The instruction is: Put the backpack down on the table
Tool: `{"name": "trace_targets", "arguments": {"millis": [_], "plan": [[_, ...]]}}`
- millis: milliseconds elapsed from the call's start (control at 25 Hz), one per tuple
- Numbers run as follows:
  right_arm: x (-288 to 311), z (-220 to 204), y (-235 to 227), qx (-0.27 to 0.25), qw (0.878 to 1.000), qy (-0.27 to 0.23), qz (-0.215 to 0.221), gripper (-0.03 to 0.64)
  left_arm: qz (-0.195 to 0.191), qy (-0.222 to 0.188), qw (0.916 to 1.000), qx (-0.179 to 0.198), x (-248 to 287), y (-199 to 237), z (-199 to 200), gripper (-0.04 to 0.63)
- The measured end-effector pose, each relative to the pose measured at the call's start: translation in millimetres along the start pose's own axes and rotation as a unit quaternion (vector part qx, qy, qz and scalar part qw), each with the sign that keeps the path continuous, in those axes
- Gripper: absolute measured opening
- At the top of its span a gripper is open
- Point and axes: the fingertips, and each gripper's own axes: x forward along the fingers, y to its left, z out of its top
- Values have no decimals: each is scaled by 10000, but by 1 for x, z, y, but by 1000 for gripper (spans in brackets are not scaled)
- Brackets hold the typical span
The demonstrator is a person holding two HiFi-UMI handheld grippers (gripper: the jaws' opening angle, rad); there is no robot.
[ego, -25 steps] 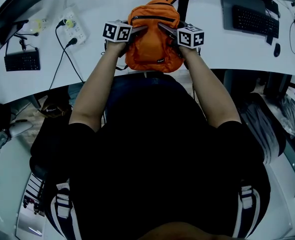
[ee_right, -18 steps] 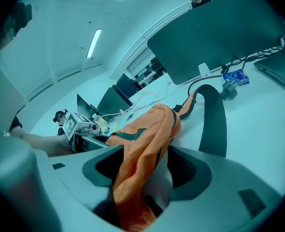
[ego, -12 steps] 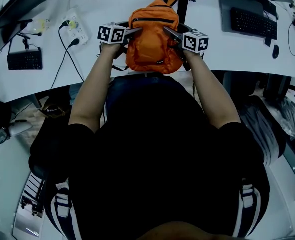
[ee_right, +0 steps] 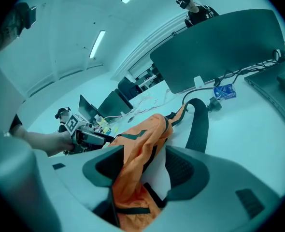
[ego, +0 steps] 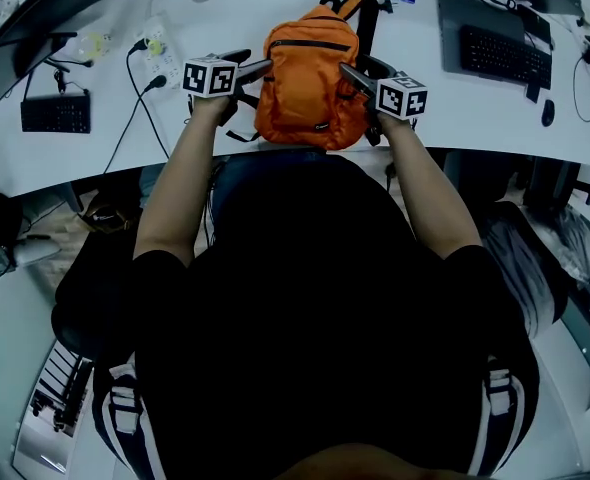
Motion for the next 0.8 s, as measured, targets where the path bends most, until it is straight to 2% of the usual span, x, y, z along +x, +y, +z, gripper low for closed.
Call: {"name": "trace_targets", "arguments": {"millis": [320, 520, 640, 800], "plan": [[-23, 11, 13, -173, 9998, -118, 73, 267, 38, 108, 9993, 356, -27, -15, -11, 281], [-37, 15, 22, -250, 9994, -219, 87, 234, -96, -135, 9992, 369, -39, -30, 0, 265], [-42, 16, 30, -338, 9991, -237, 97, 198, -90, -217, 9987, 449, -45, -37, 4, 242], [-46, 15, 44, -529, 9981, -221, 215, 130, -70, -304, 9982, 507, -52, -45, 6, 179]]}}
